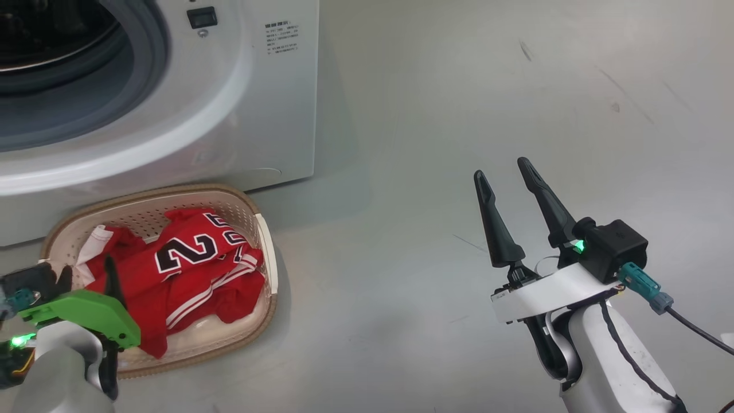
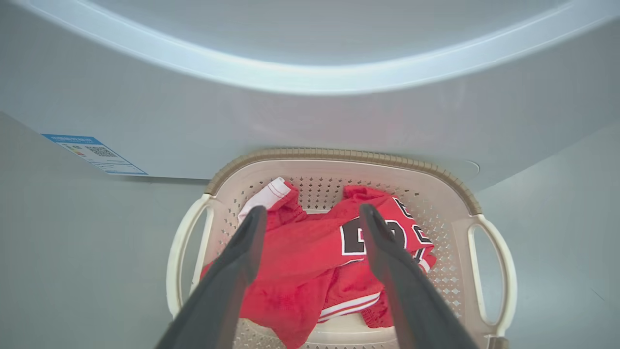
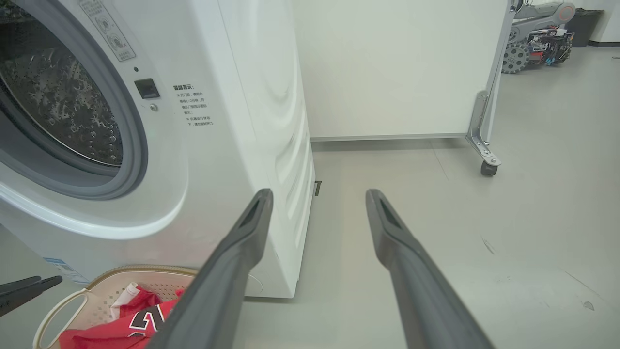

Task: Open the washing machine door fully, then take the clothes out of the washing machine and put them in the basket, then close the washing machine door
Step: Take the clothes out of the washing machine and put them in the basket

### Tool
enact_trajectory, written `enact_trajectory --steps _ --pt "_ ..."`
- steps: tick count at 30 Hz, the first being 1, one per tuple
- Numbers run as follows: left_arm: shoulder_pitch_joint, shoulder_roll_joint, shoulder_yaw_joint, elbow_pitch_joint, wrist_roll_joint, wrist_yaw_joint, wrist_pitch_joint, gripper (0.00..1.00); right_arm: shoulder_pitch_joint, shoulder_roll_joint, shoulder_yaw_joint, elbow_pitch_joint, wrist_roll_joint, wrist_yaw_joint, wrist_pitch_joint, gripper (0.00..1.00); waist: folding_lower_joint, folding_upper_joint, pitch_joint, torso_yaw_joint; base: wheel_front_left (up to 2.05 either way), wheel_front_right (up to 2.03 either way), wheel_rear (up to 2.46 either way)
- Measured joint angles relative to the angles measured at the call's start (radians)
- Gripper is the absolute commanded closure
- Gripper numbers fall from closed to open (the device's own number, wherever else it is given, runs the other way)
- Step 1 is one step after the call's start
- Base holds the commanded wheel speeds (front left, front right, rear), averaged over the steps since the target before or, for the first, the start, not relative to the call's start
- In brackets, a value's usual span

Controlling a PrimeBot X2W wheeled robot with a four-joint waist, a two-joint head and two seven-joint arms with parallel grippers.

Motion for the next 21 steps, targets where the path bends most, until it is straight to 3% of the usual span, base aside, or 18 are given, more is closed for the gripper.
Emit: enact_trajectory --steps 17,21 --pt "0.028 -0.060 -0.048 -0.158 0.018 -0.045 -0.040 0.00 0.071 -0.001 -0.063 0.013 -0.019 0.007 0.000 0.00 0.0000 0.0000 -0.157 0.094 0.00 0.00 0.00" --pt "0.060 -0.069 -0.051 -0.330 0.029 -0.057 -0.040 0.00 0.100 -0.003 -0.075 0.013 -0.026 0.010 0.000 0.00 0.0000 0.0000 -0.203 0.124 0.00 0.00 0.00"
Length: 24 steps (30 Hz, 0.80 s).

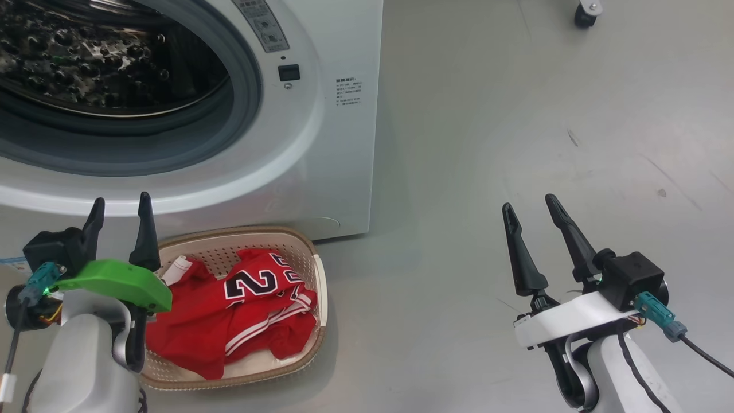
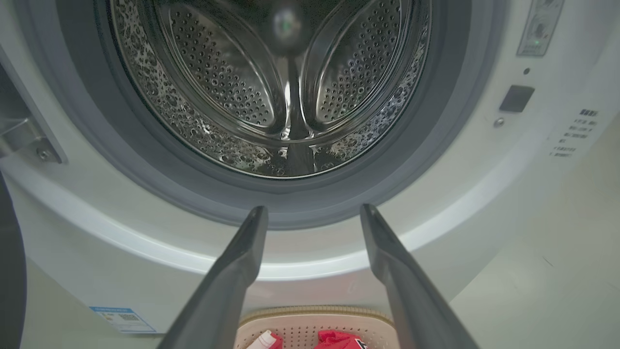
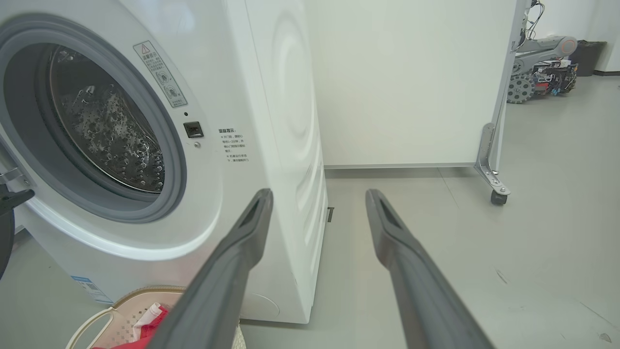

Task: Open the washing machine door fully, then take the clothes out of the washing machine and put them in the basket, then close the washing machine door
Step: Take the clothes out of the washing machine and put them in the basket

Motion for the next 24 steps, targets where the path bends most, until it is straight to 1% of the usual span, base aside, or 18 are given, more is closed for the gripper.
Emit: enact_trajectory --steps 8,10,17,24 --pt "0.123 -0.014 0.000 -0.171 -0.001 0.000 0.000 0.00 0.041 -0.001 -0.024 -0.004 -0.002 0.001 0.000 0.00 0.0000 0.0000 -0.071 0.036 0.00 0.00 0.00" --pt "0.156 -0.017 -0.004 -0.206 -0.001 0.000 0.000 0.00 0.050 -0.001 -0.028 -0.008 -0.002 0.006 0.000 0.00 0.0000 0.0000 -0.088 0.042 0.00 0.00 0.00" --pt "0.266 -0.030 -0.026 -0.300 -0.006 -0.001 0.000 0.00 0.086 0.000 -0.040 -0.017 -0.003 0.006 0.000 0.00 0.0000 0.0000 -0.134 0.062 0.00 0.00 0.00" --pt "0.344 -0.030 -0.052 -0.388 -0.027 -0.001 0.000 0.00 0.103 0.000 -0.045 -0.030 -0.006 0.007 0.000 0.00 0.0000 0.0000 -0.151 0.061 0.00 0.00 0.00"
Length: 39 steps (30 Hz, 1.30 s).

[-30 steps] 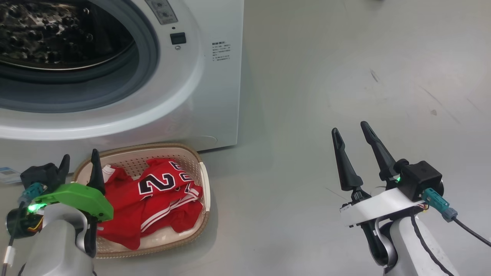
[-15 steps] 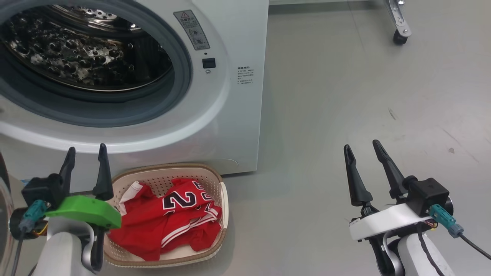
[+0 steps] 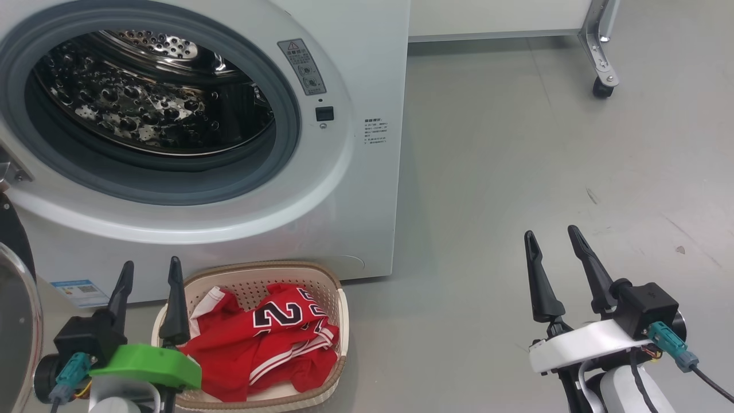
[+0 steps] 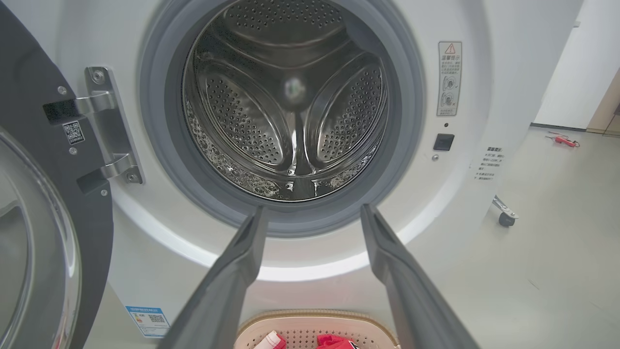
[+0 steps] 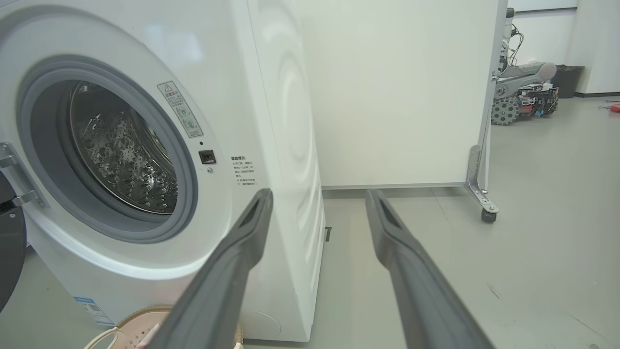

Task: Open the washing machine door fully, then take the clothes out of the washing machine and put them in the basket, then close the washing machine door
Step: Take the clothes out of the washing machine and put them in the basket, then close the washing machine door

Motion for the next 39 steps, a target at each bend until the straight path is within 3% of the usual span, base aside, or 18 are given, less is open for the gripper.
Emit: enact_trajectory --steps 16,39 --pt "0.085 -0.001 -0.031 -0.135 -0.028 0.000 0.000 0.00 0.019 0.001 -0.019 -0.015 -0.012 0.004 0.000 0.00 0.0000 0.0000 0.002 -0.011 0.00 0.00 0.00" --pt "0.123 -0.001 -0.051 -0.202 -0.030 0.000 0.000 0.00 0.019 0.002 -0.021 -0.022 -0.021 0.008 0.000 0.00 0.0000 0.0000 0.011 -0.011 0.00 0.00 0.00"
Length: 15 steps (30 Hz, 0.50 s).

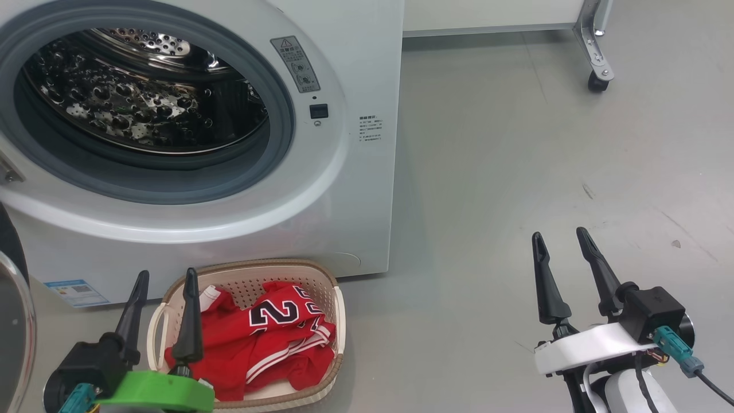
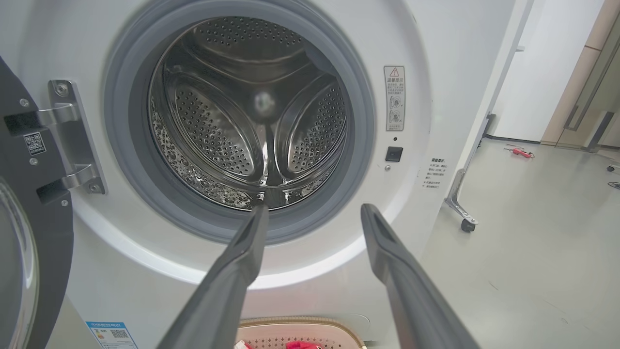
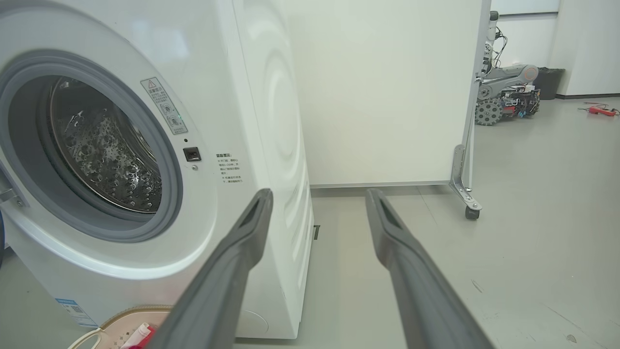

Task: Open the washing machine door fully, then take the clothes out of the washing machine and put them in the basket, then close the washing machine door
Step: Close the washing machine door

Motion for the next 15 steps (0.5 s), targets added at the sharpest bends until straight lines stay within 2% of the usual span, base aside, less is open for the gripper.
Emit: enact_trajectory --steps 15 --pt "0.014 0.000 -0.006 -0.013 0.000 0.000 0.000 0.00 0.010 0.000 0.000 0.000 -0.008 0.008 0.000 0.00 0.0000 0.0000 0.001 -0.001 0.00 0.00 0.00"
